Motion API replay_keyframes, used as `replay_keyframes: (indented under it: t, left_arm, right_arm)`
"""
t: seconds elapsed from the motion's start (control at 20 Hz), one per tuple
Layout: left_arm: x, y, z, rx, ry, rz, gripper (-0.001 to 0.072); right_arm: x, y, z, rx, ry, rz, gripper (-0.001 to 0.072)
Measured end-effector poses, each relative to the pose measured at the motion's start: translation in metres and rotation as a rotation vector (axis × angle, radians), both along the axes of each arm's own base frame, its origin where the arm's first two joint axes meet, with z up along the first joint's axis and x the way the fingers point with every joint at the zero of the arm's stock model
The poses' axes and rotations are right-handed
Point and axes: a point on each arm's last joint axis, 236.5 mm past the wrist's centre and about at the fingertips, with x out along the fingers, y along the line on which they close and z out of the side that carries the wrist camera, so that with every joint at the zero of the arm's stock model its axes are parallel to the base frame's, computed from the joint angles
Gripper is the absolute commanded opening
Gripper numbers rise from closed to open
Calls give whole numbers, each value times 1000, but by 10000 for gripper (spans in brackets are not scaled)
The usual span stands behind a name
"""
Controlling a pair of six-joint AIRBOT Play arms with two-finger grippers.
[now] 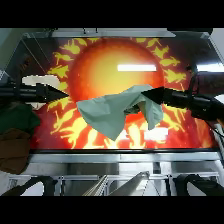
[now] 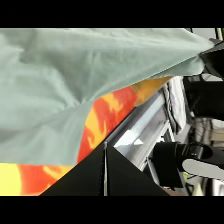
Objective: Fold the shirts.
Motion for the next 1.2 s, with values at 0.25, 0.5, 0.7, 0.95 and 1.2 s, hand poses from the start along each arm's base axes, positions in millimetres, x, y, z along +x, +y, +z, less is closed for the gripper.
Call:
replay_keyframes:
  t: [0.25, 0.5, 0.7, 0.95, 1.2]
  left_arm:
    - [-2, 21, 0, 67, 5, 61, 62]
    - [-5, 27, -30, 58, 144, 44, 663]
    - [-3, 36, -70, 76, 283, 44, 663]
    - [-4, 46, -133, 135, 472, 49, 663]
    - [-18, 0, -177, 137, 599, -69, 663]
  right_arm:
    - [-3, -9, -15, -108, 48, -23, 19]
    - [-3, -14, -36, -159, 109, -24, 19]
    - [-3, -15, -41, -172, 123, -24, 19]
    - [-3, -15, -42, -177, 124, -23, 19]
    - [-3, -16, -43, -180, 123, -25, 19]
